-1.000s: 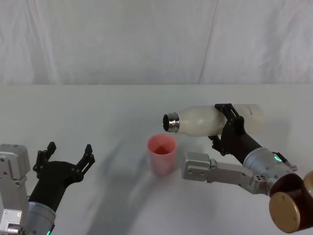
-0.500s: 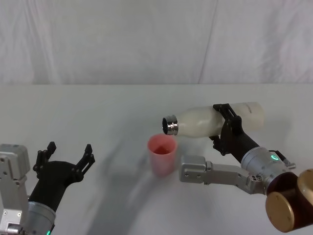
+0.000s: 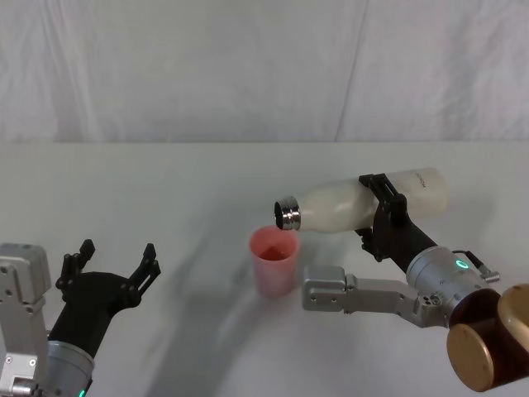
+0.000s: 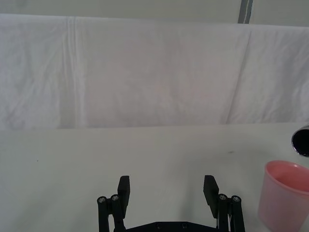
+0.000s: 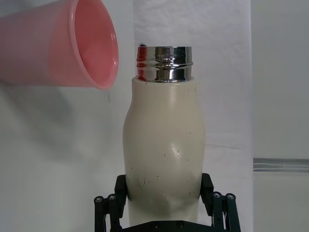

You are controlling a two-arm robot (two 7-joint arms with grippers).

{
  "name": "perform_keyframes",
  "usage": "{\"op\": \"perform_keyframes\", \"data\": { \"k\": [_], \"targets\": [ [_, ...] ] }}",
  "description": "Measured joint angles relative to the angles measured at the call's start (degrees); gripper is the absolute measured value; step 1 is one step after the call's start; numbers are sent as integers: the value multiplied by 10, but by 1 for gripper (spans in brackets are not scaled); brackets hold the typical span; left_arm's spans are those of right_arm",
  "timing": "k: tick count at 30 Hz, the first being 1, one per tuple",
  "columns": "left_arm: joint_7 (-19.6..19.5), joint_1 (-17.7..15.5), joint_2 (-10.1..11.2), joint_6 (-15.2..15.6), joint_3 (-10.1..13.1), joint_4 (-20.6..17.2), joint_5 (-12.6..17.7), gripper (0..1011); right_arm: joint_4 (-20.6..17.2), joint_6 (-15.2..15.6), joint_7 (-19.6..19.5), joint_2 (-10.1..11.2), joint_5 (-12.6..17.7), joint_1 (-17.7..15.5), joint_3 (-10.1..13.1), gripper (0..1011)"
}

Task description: Grasp the thermos with one hand and pour water into the cup lid.

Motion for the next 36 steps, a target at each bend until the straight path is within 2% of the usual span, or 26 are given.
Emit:
{"op": "perform_keyframes", "data": {
  "k": [14, 36],
  "targets": [
    [0, 0, 0, 0, 0, 0, 0, 1001, -1, -1, 0, 5, -10, 5, -3, 946],
    [0, 0, 0, 0, 0, 0, 0, 1001, -10, -4, 3, 12, -10, 11, -1, 946]
  ]
}}
